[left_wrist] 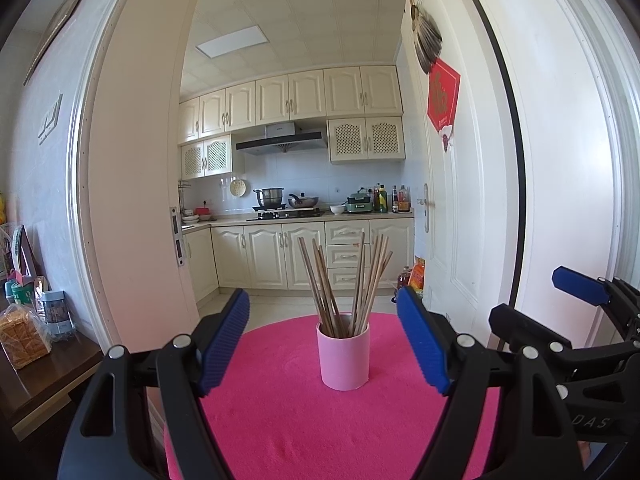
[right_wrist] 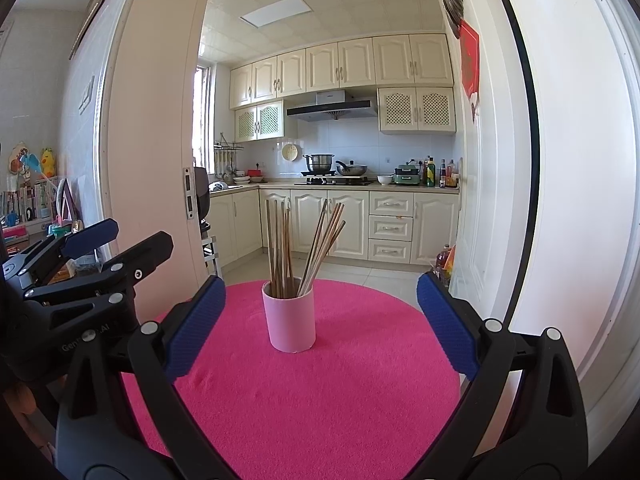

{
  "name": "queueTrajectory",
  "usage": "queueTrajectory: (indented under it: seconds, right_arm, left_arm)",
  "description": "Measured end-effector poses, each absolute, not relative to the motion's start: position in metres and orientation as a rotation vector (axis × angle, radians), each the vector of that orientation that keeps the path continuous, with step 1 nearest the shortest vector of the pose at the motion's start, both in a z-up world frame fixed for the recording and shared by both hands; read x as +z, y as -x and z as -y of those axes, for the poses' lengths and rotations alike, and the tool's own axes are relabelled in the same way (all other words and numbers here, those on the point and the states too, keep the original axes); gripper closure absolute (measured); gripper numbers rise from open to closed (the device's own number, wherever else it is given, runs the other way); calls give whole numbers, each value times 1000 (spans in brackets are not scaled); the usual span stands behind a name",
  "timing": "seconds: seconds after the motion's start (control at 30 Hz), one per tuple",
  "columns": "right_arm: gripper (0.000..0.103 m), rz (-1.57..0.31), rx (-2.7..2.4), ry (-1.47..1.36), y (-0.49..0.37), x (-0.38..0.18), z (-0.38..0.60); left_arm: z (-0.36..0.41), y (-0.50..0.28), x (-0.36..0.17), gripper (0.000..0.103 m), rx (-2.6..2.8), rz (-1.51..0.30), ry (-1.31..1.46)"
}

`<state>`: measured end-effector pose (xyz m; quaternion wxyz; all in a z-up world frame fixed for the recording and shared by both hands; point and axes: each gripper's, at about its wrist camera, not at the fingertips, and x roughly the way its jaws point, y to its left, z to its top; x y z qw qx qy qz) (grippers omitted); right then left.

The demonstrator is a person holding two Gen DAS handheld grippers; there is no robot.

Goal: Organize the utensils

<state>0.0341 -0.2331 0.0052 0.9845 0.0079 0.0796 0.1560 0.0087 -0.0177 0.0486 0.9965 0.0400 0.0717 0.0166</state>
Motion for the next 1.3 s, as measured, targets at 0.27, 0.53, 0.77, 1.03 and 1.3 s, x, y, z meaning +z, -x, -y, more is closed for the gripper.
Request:
queueTrajectory:
  seconds: [0.27,0.53,0.77,1.03,1.3]
  right_arm:
    - [8,-168,314,-12,-38,4,232]
    - [8,-175,316,-12,-41,2,229]
    - [8,-179,323,-24,-46,2,227]
    - [8,-190,324,-22,-55,-1,225]
    - [8,-221,326,-25,-70,-7,221]
  left_arm:
    - [16,-12,49,28,34,-153,-78]
    - [13,-18,48,28,35,-161,-75]
    - [12,-23,49,28,35,-159,-75]
    - [10,-28,44,28,37,-167,-75]
    - [7,-42,36,28,41,-197,-80]
